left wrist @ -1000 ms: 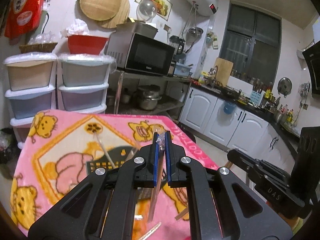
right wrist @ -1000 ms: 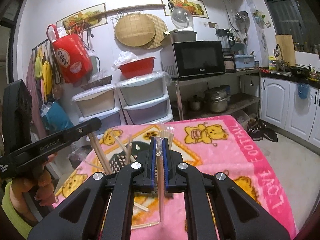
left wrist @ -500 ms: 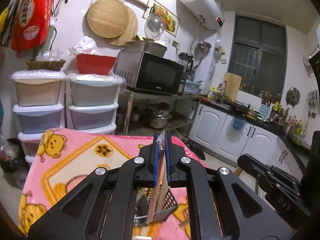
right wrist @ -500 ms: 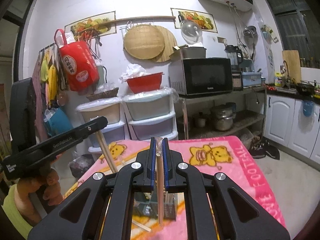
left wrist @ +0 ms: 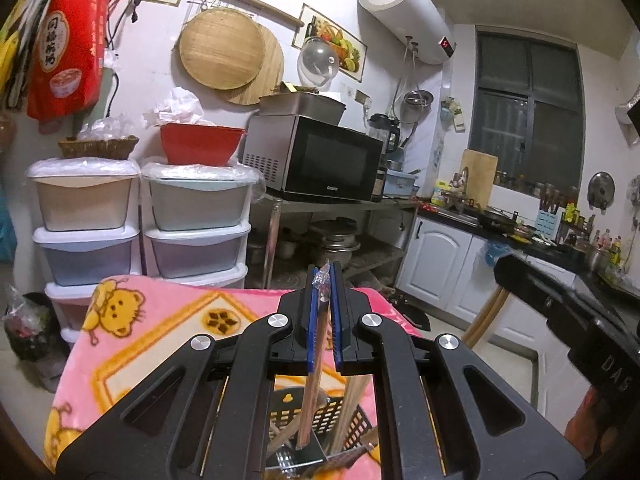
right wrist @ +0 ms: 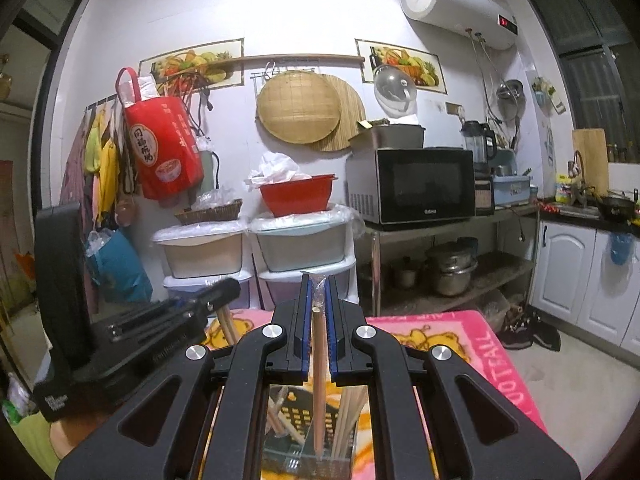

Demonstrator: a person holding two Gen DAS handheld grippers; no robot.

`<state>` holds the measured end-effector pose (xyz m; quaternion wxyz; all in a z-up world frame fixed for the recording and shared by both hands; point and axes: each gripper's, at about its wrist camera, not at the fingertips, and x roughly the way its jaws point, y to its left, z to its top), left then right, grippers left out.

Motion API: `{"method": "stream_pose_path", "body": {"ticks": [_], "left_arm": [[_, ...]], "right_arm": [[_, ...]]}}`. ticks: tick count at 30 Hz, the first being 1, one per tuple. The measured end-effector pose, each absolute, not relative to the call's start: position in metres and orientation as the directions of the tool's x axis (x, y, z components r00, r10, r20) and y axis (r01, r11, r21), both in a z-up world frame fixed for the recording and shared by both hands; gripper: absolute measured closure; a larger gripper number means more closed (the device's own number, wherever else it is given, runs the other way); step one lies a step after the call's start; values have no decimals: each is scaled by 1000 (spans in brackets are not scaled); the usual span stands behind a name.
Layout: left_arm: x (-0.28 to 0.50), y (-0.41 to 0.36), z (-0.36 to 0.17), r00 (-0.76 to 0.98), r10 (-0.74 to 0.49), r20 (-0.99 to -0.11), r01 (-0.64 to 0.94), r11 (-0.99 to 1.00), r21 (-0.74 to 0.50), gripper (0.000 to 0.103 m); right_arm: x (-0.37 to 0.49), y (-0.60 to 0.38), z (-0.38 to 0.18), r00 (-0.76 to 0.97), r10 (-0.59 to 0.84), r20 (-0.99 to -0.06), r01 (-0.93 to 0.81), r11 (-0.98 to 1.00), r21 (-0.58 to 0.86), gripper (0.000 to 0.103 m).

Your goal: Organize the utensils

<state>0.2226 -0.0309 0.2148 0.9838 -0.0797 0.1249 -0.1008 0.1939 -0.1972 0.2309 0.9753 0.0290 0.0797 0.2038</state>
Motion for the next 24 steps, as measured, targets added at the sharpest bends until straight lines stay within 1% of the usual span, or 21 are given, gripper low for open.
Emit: {"method": "stream_pose_path", "body": {"ticks": [14,24], "left_arm": [[238,-29,186,942,-211,-260,162,966,-200,100],[239,-32,165,935,-224,-273,176,966,-190,100]], "right_arm": [[220,-187,207,902,405,-151,-396,914,83,96],[243,-188,173,894,397,-207,-374,916,142,96]]}}
